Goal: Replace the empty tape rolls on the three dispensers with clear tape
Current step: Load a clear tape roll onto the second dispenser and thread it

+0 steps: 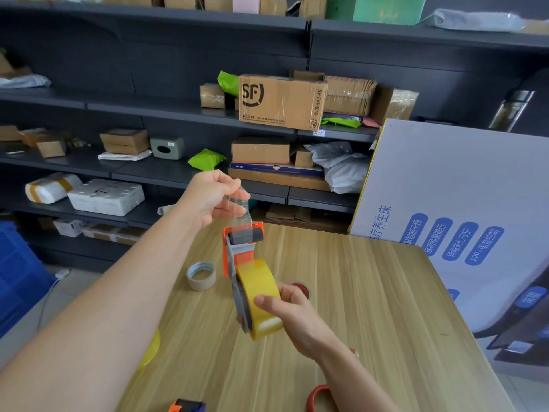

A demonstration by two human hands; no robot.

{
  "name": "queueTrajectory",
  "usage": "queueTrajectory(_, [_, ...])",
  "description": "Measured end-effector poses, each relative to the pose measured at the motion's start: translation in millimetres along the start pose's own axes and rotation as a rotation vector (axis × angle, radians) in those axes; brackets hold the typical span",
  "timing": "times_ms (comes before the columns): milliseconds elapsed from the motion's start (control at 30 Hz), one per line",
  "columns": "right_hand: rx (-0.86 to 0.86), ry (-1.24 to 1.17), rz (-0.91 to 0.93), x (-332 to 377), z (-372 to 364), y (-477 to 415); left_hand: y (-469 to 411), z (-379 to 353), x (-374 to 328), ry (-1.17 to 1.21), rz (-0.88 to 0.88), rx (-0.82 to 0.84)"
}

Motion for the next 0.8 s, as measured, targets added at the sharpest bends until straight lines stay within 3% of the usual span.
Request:
queueTrajectory(333, [-0.151,-0.122,0.148,20,3,11,7,-14,98,0.018,0.46,0.098])
queueTrajectory(633, [-0.337,-0.334,0.011,3,24,5,33,-44,137,0.325,0.619,0.16])
queueTrajectory(800, [-0.464,-0.43,-0.077,-7,36,2,41,-69,144,0.392,0.585,0.263])
Point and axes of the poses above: each hand's wrist, its own y-axis away from the middle knuckle, its own z-axis out of the back of the hand, x = y × z, the point moved 10 cm from there along -y, towards the middle knuckle, and after that the axes turned 5 degrees about -y, right-handed, at the moved point
